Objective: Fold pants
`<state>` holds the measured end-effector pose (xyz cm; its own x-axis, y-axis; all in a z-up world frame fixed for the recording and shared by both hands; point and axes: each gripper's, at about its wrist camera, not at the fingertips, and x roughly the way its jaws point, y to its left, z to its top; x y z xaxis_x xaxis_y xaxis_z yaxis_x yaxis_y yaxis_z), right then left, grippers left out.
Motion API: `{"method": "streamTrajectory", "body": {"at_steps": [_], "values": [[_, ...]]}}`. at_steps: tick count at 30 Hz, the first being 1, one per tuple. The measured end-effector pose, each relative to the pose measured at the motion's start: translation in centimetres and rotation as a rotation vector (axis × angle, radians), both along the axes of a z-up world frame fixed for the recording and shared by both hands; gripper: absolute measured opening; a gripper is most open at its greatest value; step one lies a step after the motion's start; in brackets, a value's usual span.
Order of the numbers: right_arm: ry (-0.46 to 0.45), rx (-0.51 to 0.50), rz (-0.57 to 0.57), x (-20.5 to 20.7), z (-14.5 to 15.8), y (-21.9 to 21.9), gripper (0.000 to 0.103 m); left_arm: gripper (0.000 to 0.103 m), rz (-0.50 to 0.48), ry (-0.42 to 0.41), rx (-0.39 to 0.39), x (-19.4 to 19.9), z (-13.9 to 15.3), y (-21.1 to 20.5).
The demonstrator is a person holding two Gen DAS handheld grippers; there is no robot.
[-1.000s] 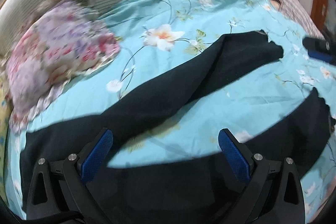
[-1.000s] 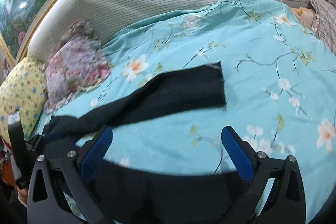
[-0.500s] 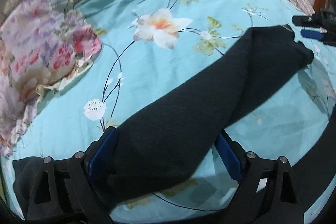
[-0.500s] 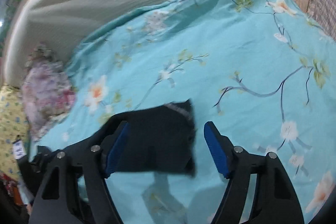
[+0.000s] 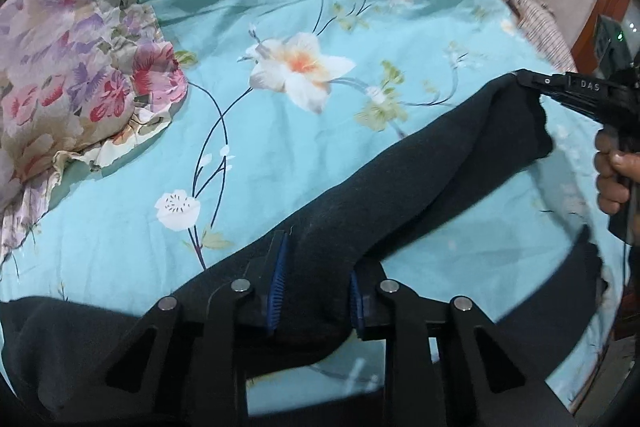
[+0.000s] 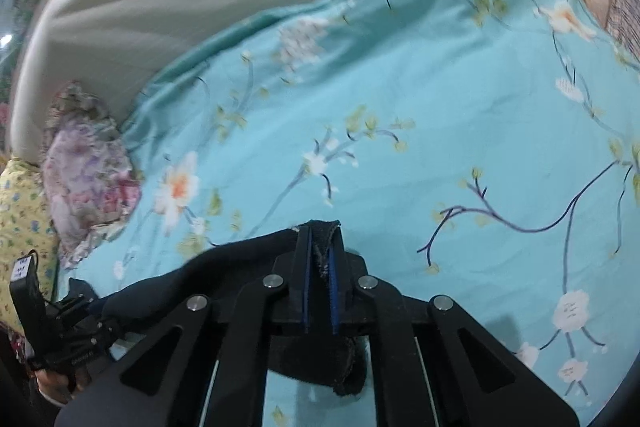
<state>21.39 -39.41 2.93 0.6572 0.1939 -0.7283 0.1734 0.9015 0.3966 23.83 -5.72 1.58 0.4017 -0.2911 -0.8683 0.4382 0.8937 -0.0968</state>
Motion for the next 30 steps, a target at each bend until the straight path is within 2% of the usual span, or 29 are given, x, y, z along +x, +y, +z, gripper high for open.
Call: {"method": "streamTrajectory", "body": {"at_steps": [4,8,13,20,21,22,23,24,25,26,30], "values": [[-0.081,0.006,0.068,-2.4,2.2,0.1,0.008,0.023,-0.015,-0.011,-0.03,-3.0,1.5,0.7],[-0.112,0.004,0.133,-6.1,2.9,0.3,0.008,0.023,-0.007,0.003,-0.058,-5.8,1.8,1.8],[-0.093,0.001,0.173,-10.6,1.9,0.0,0.007,0.022,-0.002,0.032,-0.096,-9.3,1.4,2.8],[-0.081,0.027,0.179,-14.3,0.8,0.8,0.007,0.023,0.001,0.038,-0.076,-11.0,0.7,2.5],[-0.086,0.038,0.177,-14.6,0.9,0.9,0.007,0.025,0.0,0.026,-0.065,-11.2,0.8,2.4],[-0.086,0.034,0.179,-14.8,1.0,1.1,0.007,0.04,0.001,0.012,-0.049,-11.3,0.9,2.2],[-0.086,0.027,0.18,-14.9,1.0,1.3,0.007,0.068,0.001,-0.012,-0.023,-11.3,0.9,1.9],[-0.084,0.023,0.18,-15.0,1.1,1.5,0.007,0.078,0.007,-0.047,0.006,-11.2,0.9,1.7],[-0.082,0.025,0.179,-15.1,1.0,1.5,0.007,0.081,0.01,-0.104,0.055,-11.1,1.0,1.2],[-0.08,0.027,0.176,-15.1,1.0,1.5,0.007,0.081,-0.007,-0.127,0.088,-10.9,0.9,0.7],[-0.08,0.055,0.154,-15.0,1.1,1.1,0.007,0.081,-0.14,-0.174,0.26,-10.0,-0.5,-2.5]]}}
